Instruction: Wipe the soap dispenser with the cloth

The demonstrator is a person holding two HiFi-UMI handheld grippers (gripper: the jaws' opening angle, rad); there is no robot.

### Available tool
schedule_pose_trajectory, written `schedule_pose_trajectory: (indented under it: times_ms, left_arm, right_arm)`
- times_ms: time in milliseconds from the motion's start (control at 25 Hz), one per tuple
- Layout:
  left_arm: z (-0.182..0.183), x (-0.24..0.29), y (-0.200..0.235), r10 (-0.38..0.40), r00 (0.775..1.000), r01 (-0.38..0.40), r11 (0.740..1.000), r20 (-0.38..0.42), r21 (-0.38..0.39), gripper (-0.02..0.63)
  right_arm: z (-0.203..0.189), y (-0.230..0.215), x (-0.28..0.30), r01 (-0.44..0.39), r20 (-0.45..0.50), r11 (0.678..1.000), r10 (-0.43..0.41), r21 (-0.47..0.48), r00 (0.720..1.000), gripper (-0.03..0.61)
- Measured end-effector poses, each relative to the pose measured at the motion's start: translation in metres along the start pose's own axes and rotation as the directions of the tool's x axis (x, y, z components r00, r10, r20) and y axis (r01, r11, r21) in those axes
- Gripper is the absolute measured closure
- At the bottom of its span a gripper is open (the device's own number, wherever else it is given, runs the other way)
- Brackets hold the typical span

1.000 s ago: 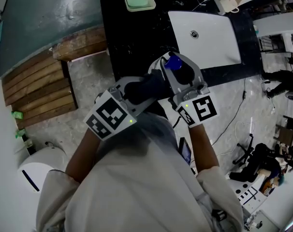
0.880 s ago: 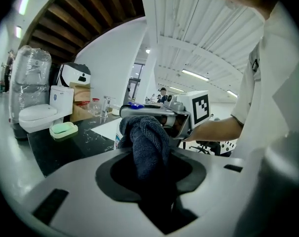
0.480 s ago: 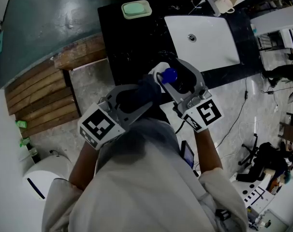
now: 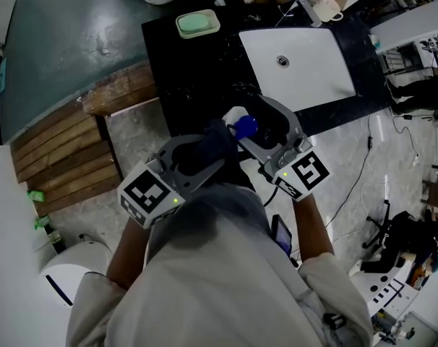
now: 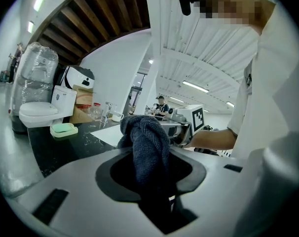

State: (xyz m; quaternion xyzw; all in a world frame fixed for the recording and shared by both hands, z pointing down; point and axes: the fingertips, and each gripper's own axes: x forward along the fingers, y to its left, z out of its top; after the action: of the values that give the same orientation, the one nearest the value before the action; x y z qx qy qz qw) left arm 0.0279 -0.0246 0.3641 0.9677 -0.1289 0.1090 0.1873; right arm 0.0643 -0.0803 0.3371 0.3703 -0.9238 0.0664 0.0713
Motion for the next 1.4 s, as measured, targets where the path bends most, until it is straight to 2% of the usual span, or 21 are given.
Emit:
schedule_pose_trajectory:
  times_ms: [240,360,520,760,960,1040,1120,1200,1280,1400]
  left_arm:
    - [-0.007,-0.002,-0.003,-0.008,1.0,0.008,1.0,-0.013,-0.013,0.476]
    - [-0.013,-0.007,-0.005,-0.004,1.0,0.004,1.0,-0.019,-0.016,0.476]
    - [-0.01,-0.016,-0.001,0.03,0.999,-0.029,0.999,0.02,-0.036,0.476]
    - [0.011,-0.031,0.011,0.069,0.992,-0.06,0.995,0.107,-0.084,0.476]
    - [0.029,-0.044,0.019,0.117,0.973,-0.102,0.991,0.201,-0.083,0.476]
    - [0.037,-0.047,0.021,0.139,0.962,-0.125,0.99,0.235,-0.071,0.477]
    - [0.045,-0.05,0.022,0.157,0.951,-0.148,0.987,0.266,-0.057,0.477]
    - [0.054,-0.052,0.023,0.169,0.941,-0.161,0.986,0.294,-0.051,0.477]
    - [0.061,-0.053,0.025,0.173,0.933,-0.165,0.985,0.314,-0.052,0.477]
    - [0.07,-0.053,0.027,0.176,0.927,-0.172,0.984,0.332,-0.042,0.477]
  right_arm:
    - [-0.002,0.007,-0.003,-0.094,-0.013,0.996,0.094,0.005,0.995,0.228]
    - [-0.003,0.015,-0.004,-0.146,-0.024,0.989,0.146,0.001,0.989,0.215]
    - [-0.004,0.02,-0.009,-0.176,-0.042,0.984,0.176,-0.004,0.984,0.215]
    - [-0.004,0.026,-0.025,-0.155,-0.047,0.988,0.156,0.024,0.987,0.215]
    - [0.004,0.027,-0.053,-0.06,-0.014,0.995,0.061,0.077,0.998,0.225]
    - [0.011,0.026,-0.065,-0.015,0.004,0.997,0.014,0.074,1.0,0.29]
    - [0.02,0.022,-0.076,0.045,0.027,0.998,-0.047,0.054,0.999,0.385]
    - [0.031,0.018,-0.085,0.112,0.06,0.993,-0.114,0.043,0.992,0.489]
    - [0.041,0.014,-0.092,0.171,0.091,0.985,-0.173,0.038,0.981,0.564]
    - [0.046,0.007,-0.098,0.237,0.1,0.971,-0.24,0.04,0.966,0.578]
